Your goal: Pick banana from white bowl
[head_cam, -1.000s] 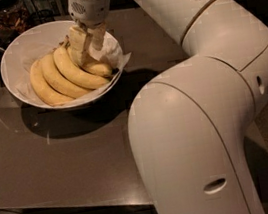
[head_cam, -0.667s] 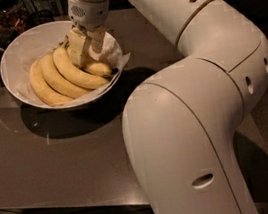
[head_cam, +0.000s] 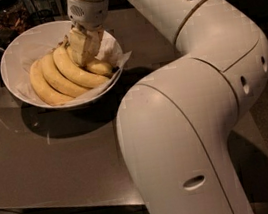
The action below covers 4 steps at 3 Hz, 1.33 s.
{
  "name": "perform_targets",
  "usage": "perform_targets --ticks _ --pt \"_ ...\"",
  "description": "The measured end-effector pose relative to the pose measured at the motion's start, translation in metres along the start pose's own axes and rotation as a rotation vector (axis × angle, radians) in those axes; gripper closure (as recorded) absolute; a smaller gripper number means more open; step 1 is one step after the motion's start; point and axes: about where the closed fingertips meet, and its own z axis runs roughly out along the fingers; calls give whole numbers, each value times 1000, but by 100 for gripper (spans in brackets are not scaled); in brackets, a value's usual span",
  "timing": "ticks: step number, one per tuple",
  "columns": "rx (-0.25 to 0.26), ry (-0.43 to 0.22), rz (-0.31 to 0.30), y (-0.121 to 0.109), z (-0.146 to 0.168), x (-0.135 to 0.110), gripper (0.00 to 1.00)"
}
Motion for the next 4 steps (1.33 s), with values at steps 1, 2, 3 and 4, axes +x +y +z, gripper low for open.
perform_targets --ticks 1,2,3,4 --pt "0 0 0 0 0 0 100" --pt "33 -60 -32 -1 -14 -3 100" --pt "58 -101 -77 4 -31 1 100" --pt "75 -113 -156 14 -46 10 100"
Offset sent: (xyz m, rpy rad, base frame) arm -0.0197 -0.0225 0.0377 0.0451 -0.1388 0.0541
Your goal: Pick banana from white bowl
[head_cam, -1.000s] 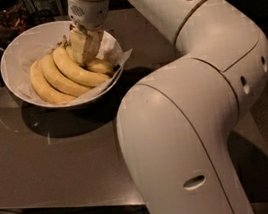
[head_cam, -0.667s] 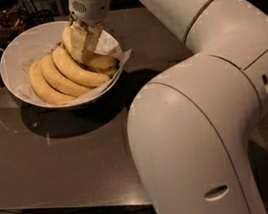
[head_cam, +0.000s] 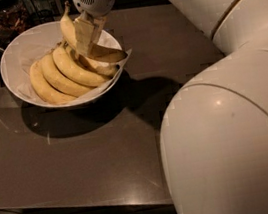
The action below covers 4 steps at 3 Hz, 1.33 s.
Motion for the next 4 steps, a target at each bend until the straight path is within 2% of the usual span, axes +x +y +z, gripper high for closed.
perform_targets --ticks 1,2,3,4 --pt "2 -8 -10 1 0 -3 100" --pt "10 -11 -20 17 -16 -1 100" --pt "-20 -16 -69 55 -43 6 100" --pt "-14 -23 -64 52 -40 1 100"
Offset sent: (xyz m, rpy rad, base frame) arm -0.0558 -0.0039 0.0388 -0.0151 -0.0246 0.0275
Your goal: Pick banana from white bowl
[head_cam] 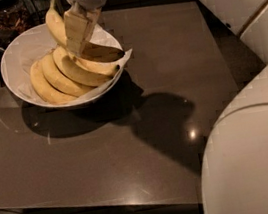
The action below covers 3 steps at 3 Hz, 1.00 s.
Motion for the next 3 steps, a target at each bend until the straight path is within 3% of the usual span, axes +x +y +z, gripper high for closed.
perform_targets --ticks 1,2,3 --pt "0 0 0 0 0 0 100" --pt "-13 0 36 16 2 13 100" --pt "-40 24 105 60 6 42 100"
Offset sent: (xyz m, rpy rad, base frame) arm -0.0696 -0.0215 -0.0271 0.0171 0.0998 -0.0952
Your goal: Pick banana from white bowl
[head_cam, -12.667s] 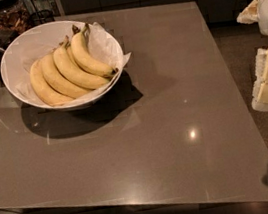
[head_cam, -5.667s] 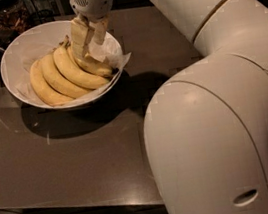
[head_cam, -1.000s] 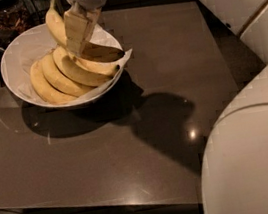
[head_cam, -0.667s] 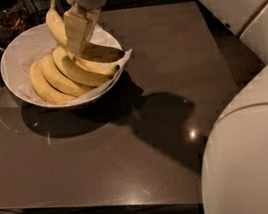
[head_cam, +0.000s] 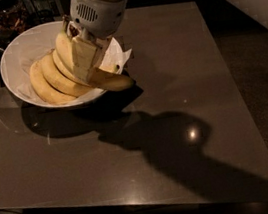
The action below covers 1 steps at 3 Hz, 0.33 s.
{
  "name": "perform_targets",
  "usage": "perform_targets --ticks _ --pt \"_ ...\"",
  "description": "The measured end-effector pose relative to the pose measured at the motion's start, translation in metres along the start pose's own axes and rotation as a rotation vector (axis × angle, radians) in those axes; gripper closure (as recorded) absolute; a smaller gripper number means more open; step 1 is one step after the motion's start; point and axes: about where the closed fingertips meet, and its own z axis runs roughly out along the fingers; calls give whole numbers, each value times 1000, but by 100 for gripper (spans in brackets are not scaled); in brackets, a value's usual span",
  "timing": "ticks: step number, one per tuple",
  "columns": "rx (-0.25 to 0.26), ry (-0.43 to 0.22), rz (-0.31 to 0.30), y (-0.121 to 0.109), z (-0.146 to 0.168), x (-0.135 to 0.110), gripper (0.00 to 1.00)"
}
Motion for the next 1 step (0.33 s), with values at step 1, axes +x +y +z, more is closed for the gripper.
perform_targets --ticks 1 --pt "-1 3 1 1 1 1 100"
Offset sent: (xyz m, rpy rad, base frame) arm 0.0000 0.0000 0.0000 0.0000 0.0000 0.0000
